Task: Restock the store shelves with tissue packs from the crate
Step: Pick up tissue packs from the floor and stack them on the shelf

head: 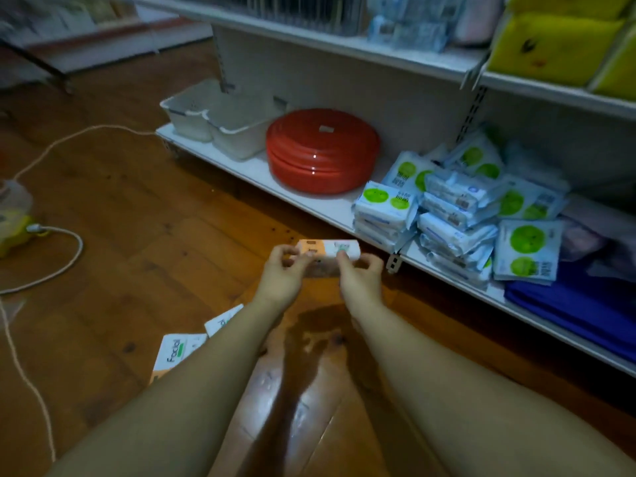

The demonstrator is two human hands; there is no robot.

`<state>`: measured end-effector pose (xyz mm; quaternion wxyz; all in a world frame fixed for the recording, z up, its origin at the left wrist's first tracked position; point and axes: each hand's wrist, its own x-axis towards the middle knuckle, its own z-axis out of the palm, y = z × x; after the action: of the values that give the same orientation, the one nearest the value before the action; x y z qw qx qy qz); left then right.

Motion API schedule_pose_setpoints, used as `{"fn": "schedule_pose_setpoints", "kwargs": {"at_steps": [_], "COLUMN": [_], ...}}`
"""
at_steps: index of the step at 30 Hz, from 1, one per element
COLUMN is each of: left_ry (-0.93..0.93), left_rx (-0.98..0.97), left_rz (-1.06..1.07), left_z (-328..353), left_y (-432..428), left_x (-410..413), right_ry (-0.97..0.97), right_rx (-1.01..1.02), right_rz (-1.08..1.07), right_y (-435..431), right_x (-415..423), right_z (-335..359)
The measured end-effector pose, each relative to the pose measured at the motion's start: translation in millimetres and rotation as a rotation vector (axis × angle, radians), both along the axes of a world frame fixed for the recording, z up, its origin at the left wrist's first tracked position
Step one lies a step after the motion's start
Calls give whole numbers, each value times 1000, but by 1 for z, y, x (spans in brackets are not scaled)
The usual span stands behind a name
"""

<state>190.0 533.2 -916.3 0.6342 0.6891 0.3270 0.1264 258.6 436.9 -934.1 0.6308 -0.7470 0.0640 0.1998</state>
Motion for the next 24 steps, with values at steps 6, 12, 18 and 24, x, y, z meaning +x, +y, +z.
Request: {"fn": "schedule_pose_setpoints", "kwargs": {"at_steps": [6,12,18,24], "left_ry": [-172,133,400,570], "left_rx": [139,124,202,259], "left_rz": [76,-23,-91,-206], "left_z": [38,4,-30,-58], "left_y": [1,31,63,80], "left_x": [25,8,11,26], "right_ry": [-227,-193,-161,-38], "right_rx": [124,-289,-436,-585], "right_rz": [136,239,404,587], "right_y": [24,-19,-19,17], "right_x": [26,44,60,68], "right_z": [62,18,-13,-55]}}
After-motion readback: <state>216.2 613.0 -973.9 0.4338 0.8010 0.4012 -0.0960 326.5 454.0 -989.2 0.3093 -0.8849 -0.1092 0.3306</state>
